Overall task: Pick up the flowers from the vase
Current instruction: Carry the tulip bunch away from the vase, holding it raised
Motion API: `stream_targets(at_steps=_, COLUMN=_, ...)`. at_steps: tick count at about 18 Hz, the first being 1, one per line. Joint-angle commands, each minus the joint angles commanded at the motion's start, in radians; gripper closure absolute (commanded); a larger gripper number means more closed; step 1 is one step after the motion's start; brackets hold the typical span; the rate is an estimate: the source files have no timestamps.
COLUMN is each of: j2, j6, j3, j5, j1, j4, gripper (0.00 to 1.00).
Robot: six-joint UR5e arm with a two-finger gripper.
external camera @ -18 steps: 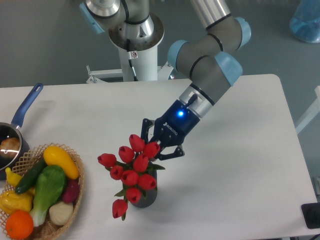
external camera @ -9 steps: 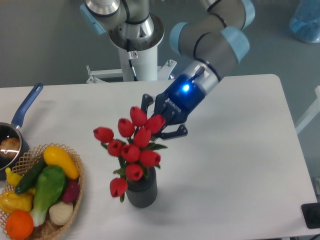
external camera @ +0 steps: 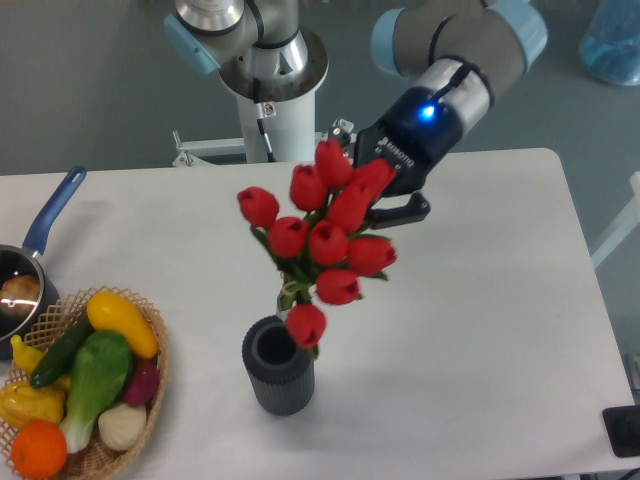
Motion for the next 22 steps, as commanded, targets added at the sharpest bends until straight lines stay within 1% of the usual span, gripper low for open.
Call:
stream_targets(at_steps=3, j2=0.002, j6=-0.003, j3=0.002, j5=-0.006, j1=0.018, j4=-0.003, gripper=1.00)
stream_targets(at_steps=4, j2=-0.001, j6=0.001, j3=0.003, j5=0.000, j1=0.050, j4=-0.003, gripper=1.00)
stream_targets(at_steps=5, j2=-0.002, j6=0.002, j3=0.012, j5=0.015, j1=0.064, j4=-0.005, gripper=1.00)
stream_targets(at_steps=9, j2=-0.011, j6=0.006, j3=0.003, j5=0.173, j1=0.124, j4=-0.006, gripper=1.00)
stream_targets(at_steps=10, j2=-0.020, j6=0.008, j3=0.012, j5=0.196, j1=0.133, j4=-0.006, gripper=1.00)
stream_targets(at_steps=12, j2=-0.087, j6=0.015, j3=0.076, j5=0.213, j1=0.143, j4=-0.006, gripper=1.00)
stream_targets(at_steps=13, j2=-0.116, j6=0.049, j3=0.106, j5=0.239, j1=0.141, j4=-0.006, gripper=1.00)
stream_targets(at_steps=14, j2=-0.135, j6=0.107, j3=0.121, j5=0.298, j1=0.140, j4=-0.006, gripper=1.00)
stream_targets(at_steps=15, j2=-0.136, j6=0.157, j3=0.121, j5=0.384, j1=0.137, j4=-0.006, gripper=1.00)
stream_targets(at_steps=17, j2=-0.135, j6=0.190, j3=0.109, j5=0.544, j1=0.132, j4=-0.017, gripper=1.00)
stream_targets(at_steps=18, j2=-0.138, j6=0.201, j3=0.100, j5=0.576, j1=0.130, j4=-0.017, gripper=0.99)
stream_targets(at_steps=20, j2=-0.153, j6=0.219, j3=0.097, j5=0.595, j1=0.130, j4=-0.017, gripper=1.00)
stream_targets(at_steps=22, j2=-0.170, j6=0.241, j3=0.094, j5=0.732, j1=0.126, j4=-0.020, gripper=1.00)
